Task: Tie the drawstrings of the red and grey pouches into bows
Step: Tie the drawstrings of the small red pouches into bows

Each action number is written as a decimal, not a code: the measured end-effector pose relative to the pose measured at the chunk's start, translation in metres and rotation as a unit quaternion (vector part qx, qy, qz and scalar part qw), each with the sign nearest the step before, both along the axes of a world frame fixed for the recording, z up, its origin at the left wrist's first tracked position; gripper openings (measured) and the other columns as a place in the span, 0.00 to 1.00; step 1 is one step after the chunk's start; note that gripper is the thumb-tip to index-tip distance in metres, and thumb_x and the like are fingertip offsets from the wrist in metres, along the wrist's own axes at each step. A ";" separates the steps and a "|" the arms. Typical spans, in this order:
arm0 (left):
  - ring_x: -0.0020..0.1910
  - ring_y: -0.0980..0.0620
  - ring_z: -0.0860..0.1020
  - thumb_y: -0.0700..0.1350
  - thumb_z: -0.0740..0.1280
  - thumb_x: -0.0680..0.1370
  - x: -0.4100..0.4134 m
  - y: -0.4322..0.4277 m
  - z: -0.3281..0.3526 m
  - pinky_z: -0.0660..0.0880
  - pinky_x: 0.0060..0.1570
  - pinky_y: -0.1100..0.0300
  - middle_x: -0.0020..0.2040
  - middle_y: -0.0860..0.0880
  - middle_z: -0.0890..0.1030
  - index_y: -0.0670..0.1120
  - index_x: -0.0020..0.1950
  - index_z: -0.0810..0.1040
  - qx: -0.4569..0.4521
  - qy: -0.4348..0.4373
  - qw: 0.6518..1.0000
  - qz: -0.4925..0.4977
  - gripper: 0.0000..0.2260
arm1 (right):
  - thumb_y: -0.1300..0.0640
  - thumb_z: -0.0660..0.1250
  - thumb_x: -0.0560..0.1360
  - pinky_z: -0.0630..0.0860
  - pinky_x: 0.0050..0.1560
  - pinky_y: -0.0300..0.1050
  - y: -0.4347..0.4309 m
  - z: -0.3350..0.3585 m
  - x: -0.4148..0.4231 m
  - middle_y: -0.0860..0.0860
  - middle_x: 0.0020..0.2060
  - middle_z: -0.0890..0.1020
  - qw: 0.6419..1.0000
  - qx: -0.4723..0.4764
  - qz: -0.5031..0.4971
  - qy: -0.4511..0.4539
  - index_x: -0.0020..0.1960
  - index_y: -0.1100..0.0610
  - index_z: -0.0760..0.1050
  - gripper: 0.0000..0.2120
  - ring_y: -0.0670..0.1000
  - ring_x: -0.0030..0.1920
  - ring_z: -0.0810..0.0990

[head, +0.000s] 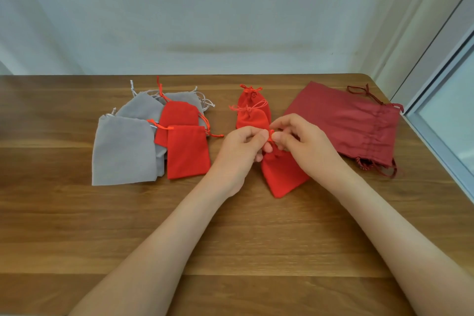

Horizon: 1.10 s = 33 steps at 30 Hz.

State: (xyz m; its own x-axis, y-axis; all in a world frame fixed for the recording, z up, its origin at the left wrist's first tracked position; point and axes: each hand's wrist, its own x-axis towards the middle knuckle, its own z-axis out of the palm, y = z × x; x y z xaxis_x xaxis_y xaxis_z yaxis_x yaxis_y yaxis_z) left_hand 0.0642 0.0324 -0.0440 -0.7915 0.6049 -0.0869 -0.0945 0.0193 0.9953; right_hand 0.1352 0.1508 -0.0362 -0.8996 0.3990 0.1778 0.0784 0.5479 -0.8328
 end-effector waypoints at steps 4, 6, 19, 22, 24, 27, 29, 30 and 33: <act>0.24 0.61 0.67 0.39 0.62 0.80 0.002 0.000 0.001 0.62 0.25 0.68 0.26 0.55 0.75 0.45 0.37 0.76 0.007 -0.019 1.000 0.024 0.12 | 0.60 0.66 0.77 0.71 0.41 0.40 0.003 -0.003 0.001 0.44 0.30 0.78 0.996 -0.074 0.033 -0.041 0.45 0.56 0.80 0.05 0.40 0.32 0.74; 0.21 0.60 0.63 0.39 0.62 0.80 0.003 0.000 0.004 0.57 0.21 0.69 0.23 0.55 0.72 0.44 0.34 0.74 0.006 -0.027 0.999 0.031 0.14 | 0.61 0.66 0.77 0.70 0.38 0.33 0.001 -0.003 0.002 0.46 0.30 0.78 0.991 -0.120 0.048 -0.041 0.44 0.58 0.80 0.05 0.38 0.31 0.74; 0.21 0.65 0.69 0.42 0.62 0.80 -0.005 -0.013 0.019 0.60 0.21 0.72 0.29 0.57 0.77 0.44 0.41 0.78 -0.017 -0.022 0.998 -0.061 0.09 | 0.60 0.62 0.80 0.70 0.40 0.42 0.001 -0.002 0.001 0.48 0.35 0.79 0.969 -0.227 0.068 -0.063 0.43 0.54 0.77 0.09 0.46 0.37 0.75; 0.29 0.67 0.74 0.41 0.64 0.78 -0.011 -0.017 0.018 0.66 0.29 0.75 0.34 0.54 0.79 0.43 0.47 0.80 -0.044 0.023 0.995 -0.084 0.06 | 0.59 0.62 0.80 0.69 0.40 0.40 0.000 -0.003 0.000 0.47 0.34 0.78 0.985 -0.155 0.047 -0.064 0.43 0.55 0.77 0.08 0.44 0.36 0.74; 0.35 0.66 0.76 0.38 0.66 0.77 -0.013 -0.018 0.016 0.67 0.37 0.79 0.36 0.51 0.80 0.41 0.48 0.81 -0.037 0.044 0.995 -0.086 0.05 | 0.60 0.62 0.79 0.68 0.40 0.36 -0.001 -0.004 -0.002 0.45 0.35 0.78 0.991 -0.115 0.042 -0.061 0.44 0.55 0.77 0.08 0.41 0.36 0.73; 0.40 0.60 0.78 0.35 0.68 0.75 -0.012 -0.017 0.011 0.72 0.44 0.72 0.38 0.50 0.82 0.41 0.46 0.82 -0.020 0.076 0.995 -0.056 0.04 | 0.59 0.61 0.80 0.67 0.39 0.37 -0.001 -0.005 -0.003 0.44 0.35 0.76 0.994 -0.073 0.036 -0.069 0.43 0.53 0.75 0.08 0.41 0.37 0.71; 0.40 0.61 0.78 0.37 0.70 0.74 -0.012 -0.016 0.007 0.71 0.45 0.71 0.39 0.53 0.83 0.46 0.43 0.83 -0.048 0.138 0.989 -0.024 0.05 | 0.59 0.60 0.80 0.67 0.41 0.39 0.000 -0.007 -0.003 0.44 0.36 0.75 0.995 -0.062 0.036 -0.076 0.42 0.51 0.74 0.09 0.43 0.38 0.71; 0.39 0.64 0.77 0.38 0.71 0.73 -0.013 -0.016 0.006 0.69 0.44 0.73 0.38 0.55 0.83 0.48 0.42 0.83 -0.070 0.177 0.982 -0.016 0.05 | 0.58 0.60 0.80 0.67 0.41 0.39 0.000 -0.007 -0.003 0.44 0.36 0.75 0.995 -0.058 0.035 -0.077 0.42 0.50 0.73 0.09 0.43 0.39 0.71; 0.35 0.66 0.73 0.40 0.72 0.73 -0.015 -0.018 0.006 0.64 0.40 0.74 0.37 0.58 0.80 0.50 0.42 0.83 -0.127 0.286 0.950 -0.025 0.05 | 0.59 0.61 0.79 0.66 0.39 0.34 -0.001 -0.008 -0.003 0.45 0.37 0.76 0.996 -0.042 0.028 -0.072 0.43 0.52 0.74 0.08 0.43 0.39 0.72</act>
State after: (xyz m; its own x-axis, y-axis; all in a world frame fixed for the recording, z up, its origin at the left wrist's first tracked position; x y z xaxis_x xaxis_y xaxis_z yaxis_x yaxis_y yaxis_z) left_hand 0.0489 0.0147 -0.0384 -0.7240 0.6602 0.1999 0.4668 0.2555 0.8467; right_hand 0.1318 0.1496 -0.0447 -0.9349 0.3547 0.0130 0.1713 0.4831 -0.8586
